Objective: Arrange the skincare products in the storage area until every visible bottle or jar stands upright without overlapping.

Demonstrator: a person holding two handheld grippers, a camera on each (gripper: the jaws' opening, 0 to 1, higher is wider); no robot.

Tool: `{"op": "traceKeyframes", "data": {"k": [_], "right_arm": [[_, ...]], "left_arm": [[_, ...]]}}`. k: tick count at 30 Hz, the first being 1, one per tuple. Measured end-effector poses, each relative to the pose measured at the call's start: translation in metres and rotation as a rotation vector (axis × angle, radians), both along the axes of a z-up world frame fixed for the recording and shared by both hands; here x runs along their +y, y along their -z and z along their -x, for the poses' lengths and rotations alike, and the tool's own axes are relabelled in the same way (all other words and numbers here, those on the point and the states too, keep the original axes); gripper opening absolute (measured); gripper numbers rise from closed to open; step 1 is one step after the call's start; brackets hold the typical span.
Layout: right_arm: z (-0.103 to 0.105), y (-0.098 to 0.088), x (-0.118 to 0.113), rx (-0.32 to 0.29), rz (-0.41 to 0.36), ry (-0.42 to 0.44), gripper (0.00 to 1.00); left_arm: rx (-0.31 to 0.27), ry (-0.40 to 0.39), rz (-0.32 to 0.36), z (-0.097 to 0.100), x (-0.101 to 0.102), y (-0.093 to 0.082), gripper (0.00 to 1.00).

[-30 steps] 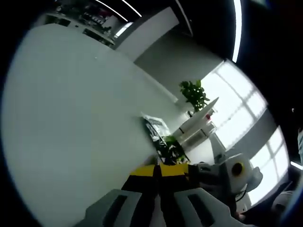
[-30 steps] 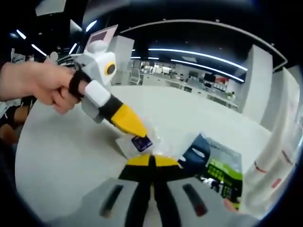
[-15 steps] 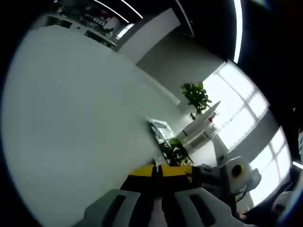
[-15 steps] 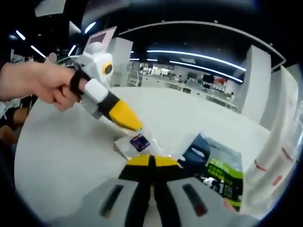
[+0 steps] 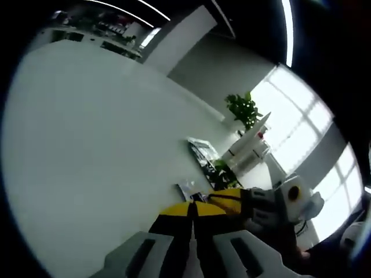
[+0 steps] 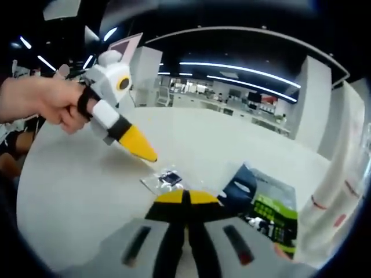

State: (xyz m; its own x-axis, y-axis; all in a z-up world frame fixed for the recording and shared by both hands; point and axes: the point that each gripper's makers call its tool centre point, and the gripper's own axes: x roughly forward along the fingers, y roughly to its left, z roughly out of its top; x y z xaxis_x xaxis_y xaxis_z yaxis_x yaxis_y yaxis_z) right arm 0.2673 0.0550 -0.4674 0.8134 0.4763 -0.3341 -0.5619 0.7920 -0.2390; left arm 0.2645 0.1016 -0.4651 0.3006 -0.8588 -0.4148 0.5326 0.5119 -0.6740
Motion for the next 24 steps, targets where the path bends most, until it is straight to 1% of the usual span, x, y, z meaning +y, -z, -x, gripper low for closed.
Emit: {"op": "traceKeyframes", "data": {"k": [10, 22, 24], "right_arm": [[0.000, 0.000, -0.001, -0.004, 0.001, 0.002, 0.00], [0.001, 0.000, -0.004, -0.005, -0.001, 0.014, 0.00], [0.001, 0.000, -0.004, -0.005, -0.001, 0.014, 0.00]], "left_arm": [[0.008, 0.019, -0.010, 0.001, -0.007, 0.008, 0.00], [0.010, 0.024, 0.006, 0.000, -0.010, 0.007, 0.00], [0.018, 0.022, 0.013, 0.000, -0.010, 0.006, 0.00]]}}
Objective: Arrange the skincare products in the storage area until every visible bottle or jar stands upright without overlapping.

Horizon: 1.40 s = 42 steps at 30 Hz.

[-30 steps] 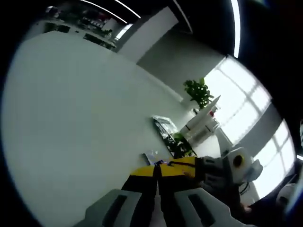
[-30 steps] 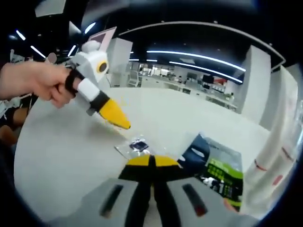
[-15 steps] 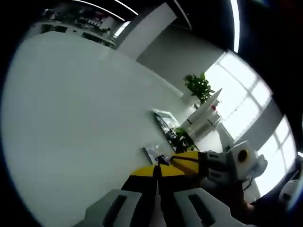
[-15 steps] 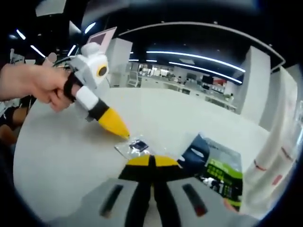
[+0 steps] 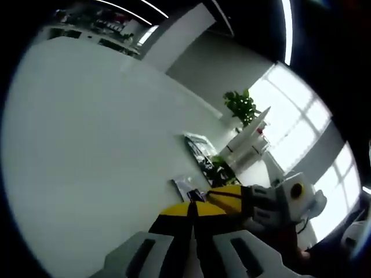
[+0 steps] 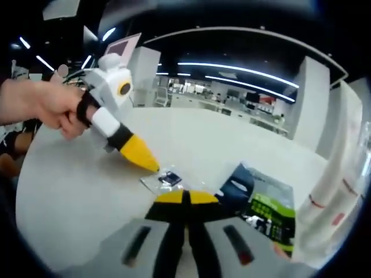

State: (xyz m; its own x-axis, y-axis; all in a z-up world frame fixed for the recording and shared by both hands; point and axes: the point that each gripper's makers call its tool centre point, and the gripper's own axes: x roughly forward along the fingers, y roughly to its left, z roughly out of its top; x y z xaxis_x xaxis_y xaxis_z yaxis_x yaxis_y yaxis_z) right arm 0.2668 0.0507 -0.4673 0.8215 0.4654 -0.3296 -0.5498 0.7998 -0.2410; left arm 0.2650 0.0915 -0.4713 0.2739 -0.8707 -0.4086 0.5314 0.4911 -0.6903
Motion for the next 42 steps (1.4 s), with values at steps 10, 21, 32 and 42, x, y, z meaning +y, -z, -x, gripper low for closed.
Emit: {"op": "traceKeyframes", "data": {"k": [10, 21, 32, 42], "right_arm": [[0.000, -0.008, -0.004, -0.028, -0.008, 0.005, 0.02], [-0.001, -0.019, -0.002, -0.064, -0.063, 0.002, 0.12], [0.002, -0.024, 0.010, -0.075, -0.110, -0.036, 0.23], [0.001, -0.028, 0.012, -0.088, -0.125, -0.029, 0.34]], "left_arm": [[-0.004, 0.001, 0.002, 0.001, -0.001, 0.000, 0.00], [-0.007, -0.020, 0.038, 0.000, 0.004, -0.008, 0.00], [-0.026, -0.034, 0.076, 0.004, 0.011, -0.015, 0.00], [-0.055, -0.055, 0.126, 0.006, 0.025, -0.028, 0.07]]}}
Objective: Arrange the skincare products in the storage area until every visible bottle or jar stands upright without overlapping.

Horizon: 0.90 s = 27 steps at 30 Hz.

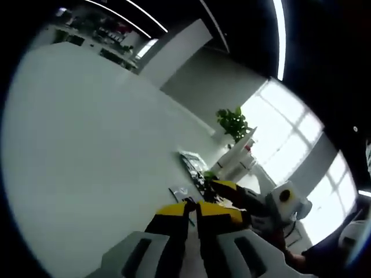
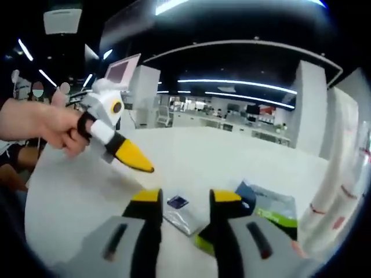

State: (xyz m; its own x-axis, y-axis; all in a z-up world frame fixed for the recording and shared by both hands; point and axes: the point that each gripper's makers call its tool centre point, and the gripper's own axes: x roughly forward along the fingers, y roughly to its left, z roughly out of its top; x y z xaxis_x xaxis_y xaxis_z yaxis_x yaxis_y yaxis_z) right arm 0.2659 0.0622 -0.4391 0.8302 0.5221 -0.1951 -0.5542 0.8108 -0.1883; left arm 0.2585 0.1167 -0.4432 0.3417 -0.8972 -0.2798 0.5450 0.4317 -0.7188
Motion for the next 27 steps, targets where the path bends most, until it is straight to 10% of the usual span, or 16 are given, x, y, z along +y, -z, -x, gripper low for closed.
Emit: {"op": "traceKeyframes", "data": {"k": [27], "right_arm": [[0.028, -0.055, 0.063, 0.032, -0.005, -0.119, 0.79]], "left_arm": [[-0.127, -0.095, 0.044, 0.017, 0.068, -0.043, 0.52]]}}
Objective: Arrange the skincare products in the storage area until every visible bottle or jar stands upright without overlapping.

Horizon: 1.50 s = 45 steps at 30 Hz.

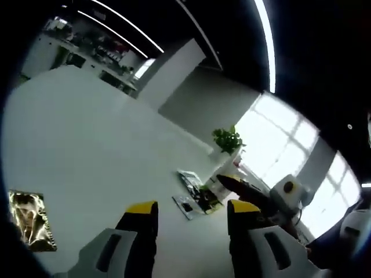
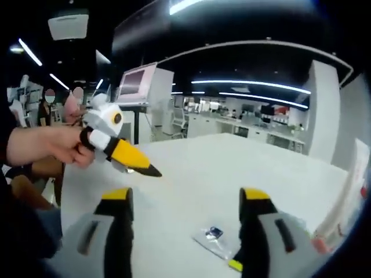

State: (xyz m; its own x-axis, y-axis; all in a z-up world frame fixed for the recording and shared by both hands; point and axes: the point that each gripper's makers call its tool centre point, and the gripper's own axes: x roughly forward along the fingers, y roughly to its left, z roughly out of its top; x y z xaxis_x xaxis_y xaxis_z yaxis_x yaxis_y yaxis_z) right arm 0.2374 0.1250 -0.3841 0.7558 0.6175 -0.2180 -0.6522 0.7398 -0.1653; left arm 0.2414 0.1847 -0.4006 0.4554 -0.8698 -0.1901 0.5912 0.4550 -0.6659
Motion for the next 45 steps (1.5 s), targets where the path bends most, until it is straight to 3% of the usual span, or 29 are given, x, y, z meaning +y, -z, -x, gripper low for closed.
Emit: {"op": "traceKeyframes", "data": {"k": [4, 8, 15, 22, 25, 28, 32, 40, 45], "right_arm": [[0.003, -0.002, 0.012, 0.004, 0.026, -0.017, 0.87], [0.009, -0.006, 0.025, 0.011, 0.056, -0.032, 0.94], [0.023, -0.023, 0.042, -0.030, 0.070, -0.047, 0.95], [0.034, -0.027, 0.050, -0.039, 0.085, -0.050, 0.96], [0.040, -0.026, 0.051, -0.034, 0.090, -0.050, 0.98], [0.046, -0.027, 0.052, -0.032, 0.088, -0.050, 0.99], [0.049, -0.029, 0.049, -0.039, 0.093, -0.037, 1.00], [0.051, -0.029, 0.050, -0.025, 0.079, -0.041, 1.00], [0.047, -0.026, 0.053, -0.015, 0.061, -0.054, 1.00]], "left_arm": [[-0.021, -0.029, -0.005, 0.004, 0.019, -0.005, 0.54], [-0.072, -0.114, -0.030, 0.000, 0.044, -0.010, 0.82], [-0.080, -0.143, -0.007, 0.012, 0.080, -0.016, 0.78], [-0.095, -0.149, -0.006, 0.029, 0.089, -0.020, 0.79], [-0.109, -0.150, -0.019, 0.031, 0.092, -0.021, 0.84], [-0.148, -0.188, -0.064, 0.026, 0.101, -0.020, 0.99], [-0.170, -0.185, -0.086, 0.027, 0.107, -0.020, 1.00], [-0.146, -0.228, -0.078, 0.027, 0.126, -0.012, 1.00], [-0.123, -0.249, -0.108, 0.024, 0.137, -0.002, 0.99]]}}
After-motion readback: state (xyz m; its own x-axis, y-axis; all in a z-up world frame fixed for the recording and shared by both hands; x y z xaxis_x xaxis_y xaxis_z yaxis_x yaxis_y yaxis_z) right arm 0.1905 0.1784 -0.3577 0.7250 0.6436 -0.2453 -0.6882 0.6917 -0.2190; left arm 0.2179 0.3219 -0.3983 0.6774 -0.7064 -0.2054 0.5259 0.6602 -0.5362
